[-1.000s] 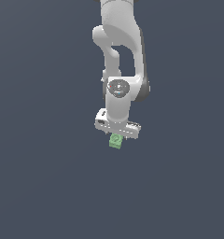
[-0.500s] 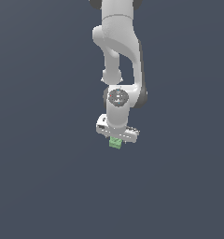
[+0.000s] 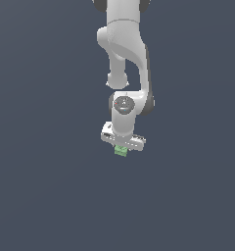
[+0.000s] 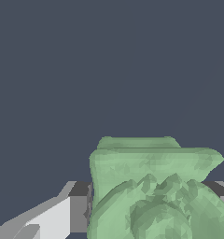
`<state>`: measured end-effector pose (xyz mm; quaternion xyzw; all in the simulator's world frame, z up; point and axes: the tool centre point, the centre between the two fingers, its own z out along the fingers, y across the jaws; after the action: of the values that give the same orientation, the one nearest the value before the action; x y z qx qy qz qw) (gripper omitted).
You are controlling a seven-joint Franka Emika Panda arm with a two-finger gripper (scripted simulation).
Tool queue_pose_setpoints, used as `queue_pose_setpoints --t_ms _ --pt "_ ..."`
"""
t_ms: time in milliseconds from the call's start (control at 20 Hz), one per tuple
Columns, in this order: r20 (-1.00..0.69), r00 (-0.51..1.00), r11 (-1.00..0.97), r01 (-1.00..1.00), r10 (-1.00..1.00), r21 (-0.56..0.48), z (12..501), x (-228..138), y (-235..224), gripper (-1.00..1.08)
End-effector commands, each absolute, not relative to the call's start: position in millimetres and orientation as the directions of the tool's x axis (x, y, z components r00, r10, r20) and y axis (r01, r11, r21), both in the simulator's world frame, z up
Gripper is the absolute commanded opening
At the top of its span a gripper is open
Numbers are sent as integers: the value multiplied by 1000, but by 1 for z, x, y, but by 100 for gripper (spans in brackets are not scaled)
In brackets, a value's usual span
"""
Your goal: Pick up the object and move it to a goal position.
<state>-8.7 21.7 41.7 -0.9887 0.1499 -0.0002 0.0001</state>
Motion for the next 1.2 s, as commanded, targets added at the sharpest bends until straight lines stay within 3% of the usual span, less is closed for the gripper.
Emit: queue_pose_setpoints --t_ms 0,550,1150 --pt "0 955 -955 -297 -297 0 41 -9 21 -100" --pt "0 955 -955 -296 -296 0 56 -9 7 -100" --pt "0 955 -955 -297 -297 -2 145 -6 -85 -100"
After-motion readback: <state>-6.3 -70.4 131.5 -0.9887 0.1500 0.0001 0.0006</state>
